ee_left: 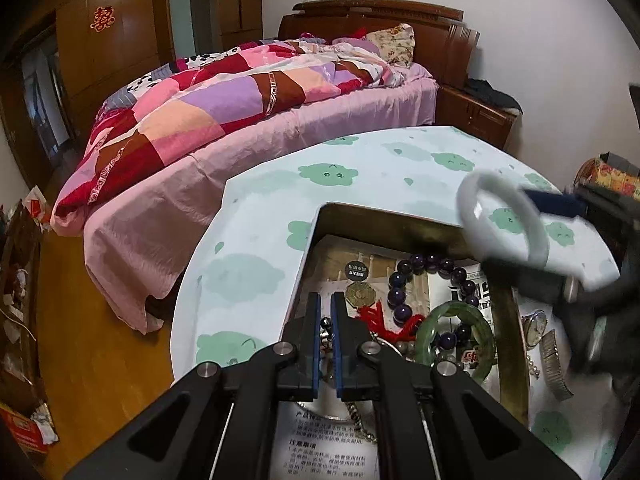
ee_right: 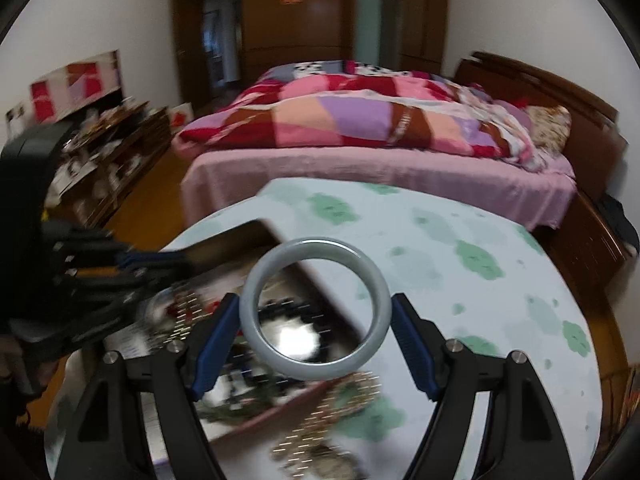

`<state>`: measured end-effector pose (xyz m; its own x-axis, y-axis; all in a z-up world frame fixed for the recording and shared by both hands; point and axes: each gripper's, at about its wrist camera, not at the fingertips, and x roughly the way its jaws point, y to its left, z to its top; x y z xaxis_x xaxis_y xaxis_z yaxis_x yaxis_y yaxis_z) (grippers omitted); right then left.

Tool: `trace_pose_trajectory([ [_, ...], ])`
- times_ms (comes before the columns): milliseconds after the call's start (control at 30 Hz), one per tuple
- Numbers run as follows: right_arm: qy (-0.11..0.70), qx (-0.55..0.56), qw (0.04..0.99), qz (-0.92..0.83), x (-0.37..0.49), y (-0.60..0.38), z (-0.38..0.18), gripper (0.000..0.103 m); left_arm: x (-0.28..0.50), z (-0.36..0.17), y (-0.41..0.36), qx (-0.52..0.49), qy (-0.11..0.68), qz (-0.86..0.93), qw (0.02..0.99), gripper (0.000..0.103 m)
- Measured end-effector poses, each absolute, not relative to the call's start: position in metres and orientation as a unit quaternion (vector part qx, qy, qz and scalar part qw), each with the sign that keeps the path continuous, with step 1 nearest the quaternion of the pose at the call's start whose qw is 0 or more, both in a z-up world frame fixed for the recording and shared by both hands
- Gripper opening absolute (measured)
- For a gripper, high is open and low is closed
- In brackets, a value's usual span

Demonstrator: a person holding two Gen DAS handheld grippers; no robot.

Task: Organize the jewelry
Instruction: 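Open the left tool over the tin box while the right tool grips the white bangle, then lower the white bangle into the tin box and open the right tool, then close the right tool on the silver wristwatch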

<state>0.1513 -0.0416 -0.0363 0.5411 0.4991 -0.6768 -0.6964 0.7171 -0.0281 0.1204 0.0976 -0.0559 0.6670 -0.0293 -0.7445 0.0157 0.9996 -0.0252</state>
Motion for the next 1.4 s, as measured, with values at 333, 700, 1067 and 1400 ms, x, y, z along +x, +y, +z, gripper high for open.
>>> trace_pose_trajectory([
  [333, 0.332, -0.198, 0.838, 0.384, 0.117, -0.016, -0.060, 0.078, 0.101, -0.056, 0.101, -0.020, 0.402, -0.015, 0.915, 0.004],
  [700, 0.326, -0.206, 0.824, 0.415, 0.089, -0.026, -0.064, 0.085, 0.073, -0.038, 0.092, 0.001, 0.368, 0.011, 0.930, 0.079],
  [1067, 0.357, -0.122, 0.888, 0.262, 0.097, -0.138, -0.064, 0.086, 0.061, -0.044, 0.079, 0.013, 0.357, 0.053, 0.933, 0.079],
  [1400, 0.393, -0.119, 0.873, 0.265, 0.099, -0.131, -0.077, 0.072, 0.048, -0.057, 0.057, 0.005, 0.372, 0.033, 0.928, 0.079],
])
